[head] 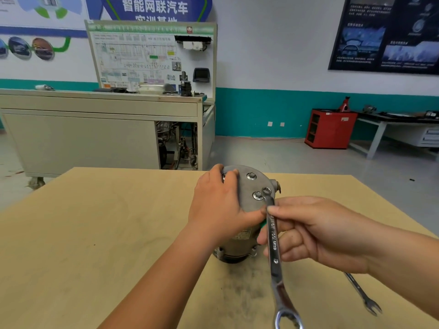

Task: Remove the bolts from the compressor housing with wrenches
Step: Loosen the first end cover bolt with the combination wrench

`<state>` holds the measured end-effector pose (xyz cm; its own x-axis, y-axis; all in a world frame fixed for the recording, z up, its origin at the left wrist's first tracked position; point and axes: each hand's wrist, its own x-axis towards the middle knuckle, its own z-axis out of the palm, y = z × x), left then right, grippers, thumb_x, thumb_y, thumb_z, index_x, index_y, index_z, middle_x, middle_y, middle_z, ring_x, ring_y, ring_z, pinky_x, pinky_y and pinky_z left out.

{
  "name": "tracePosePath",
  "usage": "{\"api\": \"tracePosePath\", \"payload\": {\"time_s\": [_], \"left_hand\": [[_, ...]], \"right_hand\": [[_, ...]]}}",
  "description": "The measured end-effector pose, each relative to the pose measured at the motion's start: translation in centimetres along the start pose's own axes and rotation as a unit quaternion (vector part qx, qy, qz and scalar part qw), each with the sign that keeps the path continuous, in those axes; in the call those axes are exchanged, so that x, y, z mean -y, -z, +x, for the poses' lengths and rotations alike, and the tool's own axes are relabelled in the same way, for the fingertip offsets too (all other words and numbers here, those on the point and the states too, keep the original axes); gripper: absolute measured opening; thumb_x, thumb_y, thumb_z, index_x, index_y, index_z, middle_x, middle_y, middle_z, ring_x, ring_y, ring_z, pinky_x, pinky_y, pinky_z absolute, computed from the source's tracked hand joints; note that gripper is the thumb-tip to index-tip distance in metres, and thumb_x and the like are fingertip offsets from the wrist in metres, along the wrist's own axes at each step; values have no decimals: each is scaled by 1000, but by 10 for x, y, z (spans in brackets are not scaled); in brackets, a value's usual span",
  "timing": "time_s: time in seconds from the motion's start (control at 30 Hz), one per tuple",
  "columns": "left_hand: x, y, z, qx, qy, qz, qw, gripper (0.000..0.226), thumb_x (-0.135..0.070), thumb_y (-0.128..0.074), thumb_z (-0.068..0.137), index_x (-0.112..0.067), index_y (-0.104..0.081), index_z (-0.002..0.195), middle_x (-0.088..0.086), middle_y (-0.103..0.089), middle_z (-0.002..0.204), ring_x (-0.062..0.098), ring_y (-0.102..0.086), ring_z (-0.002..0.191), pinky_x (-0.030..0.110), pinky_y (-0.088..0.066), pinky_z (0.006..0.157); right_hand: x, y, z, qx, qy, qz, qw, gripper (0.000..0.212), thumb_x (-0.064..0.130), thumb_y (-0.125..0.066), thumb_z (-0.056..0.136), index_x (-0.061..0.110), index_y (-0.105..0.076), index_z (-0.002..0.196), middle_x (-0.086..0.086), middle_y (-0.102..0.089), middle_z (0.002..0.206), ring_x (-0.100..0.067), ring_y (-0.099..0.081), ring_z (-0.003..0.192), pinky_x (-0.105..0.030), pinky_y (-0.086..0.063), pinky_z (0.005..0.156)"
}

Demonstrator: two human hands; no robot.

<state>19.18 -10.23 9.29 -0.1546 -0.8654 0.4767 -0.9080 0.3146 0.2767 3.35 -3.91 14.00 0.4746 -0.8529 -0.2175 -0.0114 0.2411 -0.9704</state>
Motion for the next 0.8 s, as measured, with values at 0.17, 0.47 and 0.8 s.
{"api": "tracePosePath", "payload": {"time_s": [0.17,0.47,0.8], "left_hand": [[-2,0,0,2,-2,12,1000,117,-79,-12,46,-16,-36,142,14,-28,150,28,-28,137,34,-24,112],[1,0,1,13,-3,24,1000,112,-81,-19,53,-16,-31,144,15,-24,151,30,-26,136,36,-21,112],[9,-11,3,27,-16,26,999,107,-85,-36,66,-15,-28,147,18,-20,152,32,-20,137,45,-16,116]], "right_hand": [[-5,-1,6,-16,-14,7,1000,18,20,-53,82,4,-60,86,-16,-70,71,-17,-66,46,-22,-52,41],[2,9,19,4,-55,-63,996,27,27,-58,73,4,-53,87,-17,-67,63,-16,-61,40,-21,-50,37],[72,75,37,-83,-33,-652,753,47,75,-44,55,42,-66,80,21,-65,76,3,-59,71,-23,-48,68]]}}
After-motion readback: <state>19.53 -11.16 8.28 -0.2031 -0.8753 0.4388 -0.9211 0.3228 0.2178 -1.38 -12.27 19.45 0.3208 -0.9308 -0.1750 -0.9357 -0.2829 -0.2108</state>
